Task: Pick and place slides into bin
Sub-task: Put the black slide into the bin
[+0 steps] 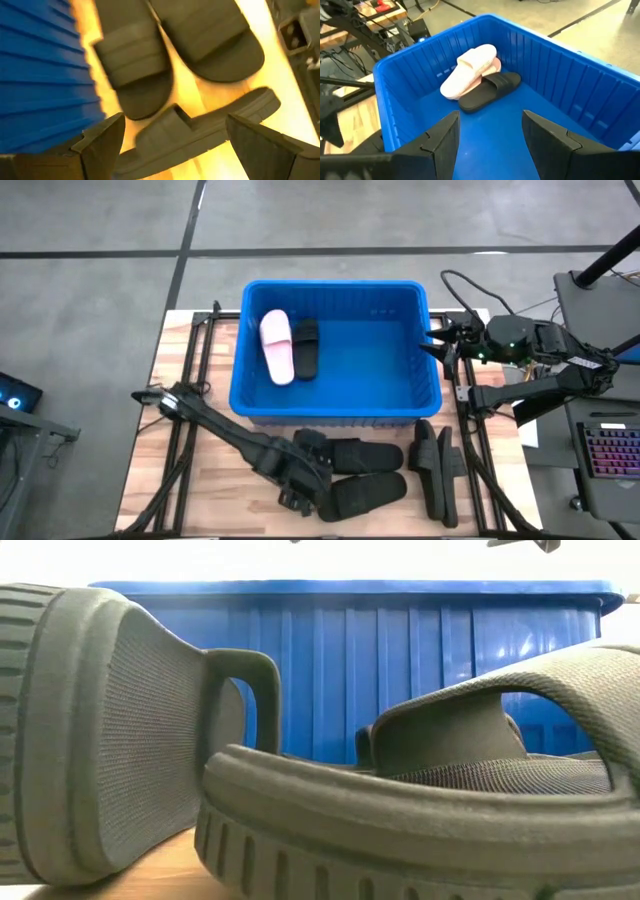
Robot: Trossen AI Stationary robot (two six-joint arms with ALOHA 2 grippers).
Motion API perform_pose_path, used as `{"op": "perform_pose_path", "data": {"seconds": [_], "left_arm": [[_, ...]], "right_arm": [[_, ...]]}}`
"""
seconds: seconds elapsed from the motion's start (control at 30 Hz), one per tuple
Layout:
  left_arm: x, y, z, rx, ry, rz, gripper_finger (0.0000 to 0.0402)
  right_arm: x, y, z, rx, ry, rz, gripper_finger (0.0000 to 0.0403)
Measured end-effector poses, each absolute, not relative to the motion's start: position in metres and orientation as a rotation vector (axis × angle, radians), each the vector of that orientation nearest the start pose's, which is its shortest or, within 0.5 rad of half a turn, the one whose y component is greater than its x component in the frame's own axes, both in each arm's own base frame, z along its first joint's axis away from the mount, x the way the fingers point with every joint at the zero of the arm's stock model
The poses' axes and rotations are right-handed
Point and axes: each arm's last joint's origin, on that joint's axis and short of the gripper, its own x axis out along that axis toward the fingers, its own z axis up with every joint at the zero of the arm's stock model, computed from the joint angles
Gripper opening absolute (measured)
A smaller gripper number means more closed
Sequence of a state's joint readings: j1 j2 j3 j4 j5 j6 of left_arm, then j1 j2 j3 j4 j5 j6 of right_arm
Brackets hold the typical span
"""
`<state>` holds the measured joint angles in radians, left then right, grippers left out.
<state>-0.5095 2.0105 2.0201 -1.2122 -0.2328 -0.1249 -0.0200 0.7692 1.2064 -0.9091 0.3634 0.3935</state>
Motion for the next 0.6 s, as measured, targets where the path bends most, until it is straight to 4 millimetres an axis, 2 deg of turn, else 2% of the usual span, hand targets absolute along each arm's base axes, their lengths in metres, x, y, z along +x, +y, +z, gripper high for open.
{"op": "perform_pose_path", "data": {"seconds": [0.17,0.3,0.6], "left_arm": [[0.376,-0.203,0.280,0.340,1.217,-0.127,0.0328],[0.385,-0.201,0.263,0.352,1.238,-0.040,0.0328],[0.396,-0.200,0.232,0.376,1.312,-0.015,0.0328]], "right_arm": [[0.111,-0.013,0.402,0.300,0.391,-0.463,0.0203],[0.111,-0.013,0.402,0.299,0.391,-0.463,0.0203],[0.111,-0.013,0.402,0.299,0.391,-0.463,0.0203]]}}
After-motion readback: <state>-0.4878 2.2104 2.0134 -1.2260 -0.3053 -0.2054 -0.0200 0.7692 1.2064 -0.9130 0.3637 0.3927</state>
